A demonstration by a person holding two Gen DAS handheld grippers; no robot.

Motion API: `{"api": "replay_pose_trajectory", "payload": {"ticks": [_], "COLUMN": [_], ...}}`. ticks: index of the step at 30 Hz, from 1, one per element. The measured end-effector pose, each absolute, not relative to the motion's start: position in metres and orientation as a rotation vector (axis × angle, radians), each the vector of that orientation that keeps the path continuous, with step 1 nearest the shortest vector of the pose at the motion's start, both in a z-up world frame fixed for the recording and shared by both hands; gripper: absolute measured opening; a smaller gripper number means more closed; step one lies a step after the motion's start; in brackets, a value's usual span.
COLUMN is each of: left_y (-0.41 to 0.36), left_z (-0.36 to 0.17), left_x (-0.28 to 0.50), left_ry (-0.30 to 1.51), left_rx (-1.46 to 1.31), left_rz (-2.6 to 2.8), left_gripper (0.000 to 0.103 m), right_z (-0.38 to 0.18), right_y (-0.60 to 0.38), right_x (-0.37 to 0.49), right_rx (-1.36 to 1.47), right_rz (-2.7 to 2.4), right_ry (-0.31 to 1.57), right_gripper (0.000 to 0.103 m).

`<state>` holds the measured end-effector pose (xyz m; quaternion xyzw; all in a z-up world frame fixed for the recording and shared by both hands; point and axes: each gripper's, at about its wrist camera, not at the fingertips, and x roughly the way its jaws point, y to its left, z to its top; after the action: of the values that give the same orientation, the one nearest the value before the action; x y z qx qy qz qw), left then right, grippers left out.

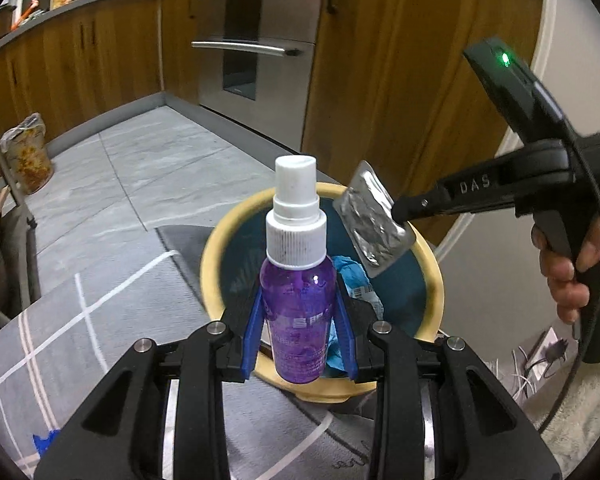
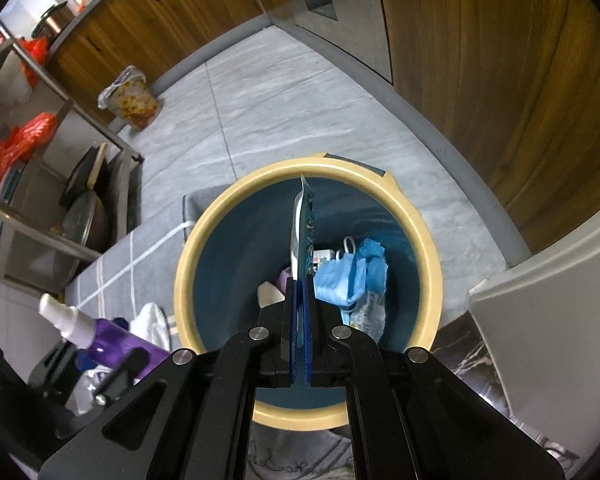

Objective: Collect trash
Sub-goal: 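Drop the spray bottle into the bin with the left tool while the right tool releases plastic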

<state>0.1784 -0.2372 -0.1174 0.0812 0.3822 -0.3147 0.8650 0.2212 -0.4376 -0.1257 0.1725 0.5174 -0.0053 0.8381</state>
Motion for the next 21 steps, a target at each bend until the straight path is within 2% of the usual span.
{"api": "replay_pose_trajectory", "payload": {"ticks": [13, 21], "left_y": [-0.265, -0.276], "left_z": [-0.159, -0.167], "left_x": [0.2, 0.206], "left_ry": [0.886, 0.89], "left_rx": [0.242, 0.284], "left_rz": [-0.688, -0.7], "left_gripper": [0.032, 0.032], "right_z": [-0.152, -0.164], "right_y": [-0.46, -0.459], "right_x": [0.223, 0.225], "right_rx": [0.405, 0.427], "right_rz": [-0.093, -0.094], "right_ry": [1.172, 1.184], "right_gripper": [0.003, 0.004]}}
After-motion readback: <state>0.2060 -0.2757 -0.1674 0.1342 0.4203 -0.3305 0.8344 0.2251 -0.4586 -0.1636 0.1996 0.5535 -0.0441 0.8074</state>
